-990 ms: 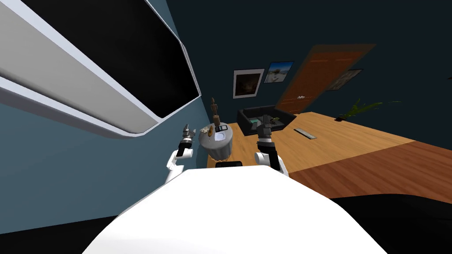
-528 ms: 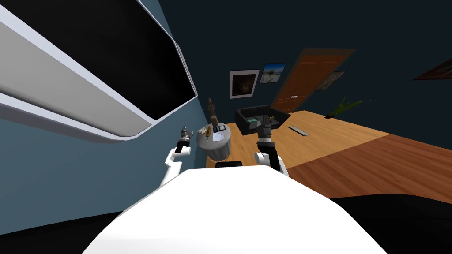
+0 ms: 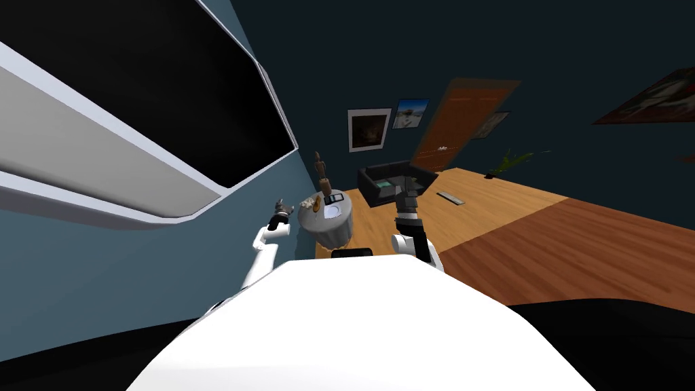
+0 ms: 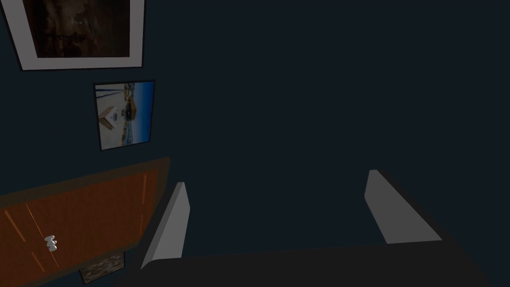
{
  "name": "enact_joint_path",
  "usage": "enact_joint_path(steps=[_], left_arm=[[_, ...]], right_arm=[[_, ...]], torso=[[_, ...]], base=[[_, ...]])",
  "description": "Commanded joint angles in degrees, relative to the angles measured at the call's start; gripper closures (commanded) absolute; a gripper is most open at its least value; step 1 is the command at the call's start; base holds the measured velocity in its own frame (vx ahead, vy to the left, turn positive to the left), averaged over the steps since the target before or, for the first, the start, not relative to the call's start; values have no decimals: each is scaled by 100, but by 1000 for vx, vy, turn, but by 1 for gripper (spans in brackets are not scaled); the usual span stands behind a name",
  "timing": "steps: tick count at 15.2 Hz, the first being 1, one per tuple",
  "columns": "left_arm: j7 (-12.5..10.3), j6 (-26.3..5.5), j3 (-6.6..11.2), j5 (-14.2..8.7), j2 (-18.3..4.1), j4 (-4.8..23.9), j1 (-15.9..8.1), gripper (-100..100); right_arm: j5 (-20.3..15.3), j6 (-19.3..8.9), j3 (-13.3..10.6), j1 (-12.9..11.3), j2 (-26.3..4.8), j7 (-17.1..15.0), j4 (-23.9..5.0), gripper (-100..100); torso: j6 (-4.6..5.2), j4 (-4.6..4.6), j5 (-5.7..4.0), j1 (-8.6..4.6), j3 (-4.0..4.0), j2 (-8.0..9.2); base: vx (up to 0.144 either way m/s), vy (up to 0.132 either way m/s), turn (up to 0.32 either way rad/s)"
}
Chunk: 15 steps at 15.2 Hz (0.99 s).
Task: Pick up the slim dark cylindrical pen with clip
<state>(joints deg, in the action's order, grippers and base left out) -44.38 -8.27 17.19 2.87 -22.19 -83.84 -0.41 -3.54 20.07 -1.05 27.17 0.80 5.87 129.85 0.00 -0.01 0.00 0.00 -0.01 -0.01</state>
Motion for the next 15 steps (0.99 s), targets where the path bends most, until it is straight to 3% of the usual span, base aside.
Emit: enact_joint_path(steps=[1, 4, 5, 7, 8, 10, 11, 14, 15], left_arm=[[-286, -286, 161, 52, -8, 286, -217, -100], [-295, -468, 161, 52, -8, 433, -217, -100], [-559, -658, 296, 67, -68, 726, -415, -100], [-559, -805, 296, 67, -68, 795, -415, -100], [-801, -1000, 430, 82, -123, 1041, -613, -100], [-823, -1141, 430, 82, -123, 1156, -613, -100], [-1064, -1353, 564, 96, -175, 1306, -809, -100], [-1084, -1474, 564, 96, -175, 1513, -809, -100], [-1342, -1767, 696, 111, -224, 1683, -1003, -100]], right_arm=[[0, 0, 0, 0, 0, 0, 0, 0], [0, 0, 0, 0, 0, 0, 0, 0], [0, 0, 0, 0, 0, 0, 0, 0], [0, 0, 0, 0, 0, 0, 0, 0], [0, 0, 0, 0, 0, 0, 0, 0], [0, 0, 0, 0, 0, 0, 0, 0], [0, 0, 0, 0, 0, 0, 0, 0], [0, 0, 0, 0, 0, 0, 0, 0], [0, 0, 0, 0, 0, 0, 0, 0]], torso=[[0, 0, 0, 0, 0, 0], [1, 0, 0, -1, 0, 0], [-2, 0, 0, 0, 0, 0], [3, 0, -1, -2, 0, -1], [0, 0, 0, -1, 0, 0], [2, 0, -1, -2, 0, 0], [0, 0, -1, -1, 0, 0], [-1, 0, 0, -1, 0, 0], [-2, 0, 0, 0, 0, 0]], base=[[-1, -12, -149], [-1, -8, -65], [1, -13, -105], [0, -9, -99], [0, -12, -133], [0, -9, -91], [1, -11, -120], [2, -7, -57], [2, -13, -97]])
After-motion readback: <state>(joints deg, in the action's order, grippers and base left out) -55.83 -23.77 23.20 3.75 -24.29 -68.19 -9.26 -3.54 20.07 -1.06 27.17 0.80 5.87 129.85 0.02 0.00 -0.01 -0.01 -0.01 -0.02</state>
